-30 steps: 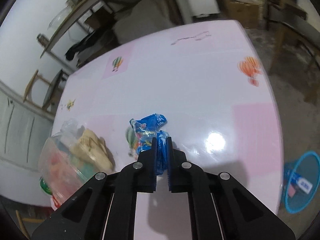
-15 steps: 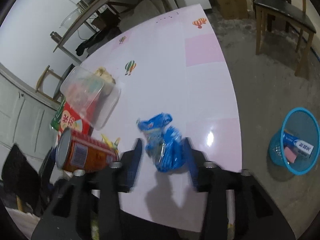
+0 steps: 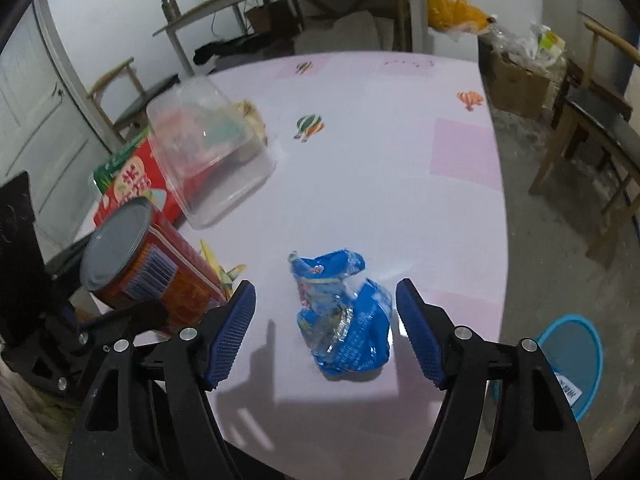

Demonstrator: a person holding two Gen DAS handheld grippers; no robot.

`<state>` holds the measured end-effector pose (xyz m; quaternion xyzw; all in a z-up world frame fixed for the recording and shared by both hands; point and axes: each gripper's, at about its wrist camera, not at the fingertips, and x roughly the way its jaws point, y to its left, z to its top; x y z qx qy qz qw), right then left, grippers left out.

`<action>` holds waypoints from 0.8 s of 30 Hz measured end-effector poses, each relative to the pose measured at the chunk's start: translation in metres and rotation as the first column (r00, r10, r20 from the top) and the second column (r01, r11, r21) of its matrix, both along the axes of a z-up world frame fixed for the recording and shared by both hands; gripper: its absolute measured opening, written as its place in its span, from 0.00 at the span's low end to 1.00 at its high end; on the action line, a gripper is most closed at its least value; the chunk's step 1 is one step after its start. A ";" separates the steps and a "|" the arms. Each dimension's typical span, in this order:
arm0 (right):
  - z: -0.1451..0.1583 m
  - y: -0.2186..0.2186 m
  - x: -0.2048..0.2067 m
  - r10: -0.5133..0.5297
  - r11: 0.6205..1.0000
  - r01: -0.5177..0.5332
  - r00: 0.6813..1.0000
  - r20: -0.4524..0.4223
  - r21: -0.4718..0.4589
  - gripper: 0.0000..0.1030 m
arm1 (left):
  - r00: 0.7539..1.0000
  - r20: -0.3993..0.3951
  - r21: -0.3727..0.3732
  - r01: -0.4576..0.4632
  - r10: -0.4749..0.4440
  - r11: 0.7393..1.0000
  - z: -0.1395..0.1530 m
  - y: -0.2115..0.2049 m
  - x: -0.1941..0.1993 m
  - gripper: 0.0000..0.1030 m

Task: Collect trash
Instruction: 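Grasp the blue candy wrapper with the right tool while the left tool grasps the red can, then carry the red can and blue wrapper over the wastebasket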

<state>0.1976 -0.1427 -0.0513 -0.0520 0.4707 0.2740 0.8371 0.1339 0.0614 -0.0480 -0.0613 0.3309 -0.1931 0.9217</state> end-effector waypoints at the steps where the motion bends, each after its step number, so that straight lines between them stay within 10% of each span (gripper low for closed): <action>1: -0.003 0.002 0.000 0.002 1.000 -0.002 1.000 0.004 -0.017 0.66 | 1.000 0.000 0.008 0.001 -0.001 1.000 -0.001 -0.001 0.000 0.69; 9: -0.019 0.011 0.003 -0.008 0.994 0.007 1.000 -0.008 -0.108 0.42 | 1.000 0.009 0.003 0.006 -0.006 1.000 -0.004 -0.001 -0.005 0.65; 24: -0.016 -0.003 -0.005 -0.180 0.984 0.179 0.982 -0.053 -0.017 0.27 | 0.999 0.043 -0.029 -0.027 0.029 0.999 0.002 0.011 -0.018 0.64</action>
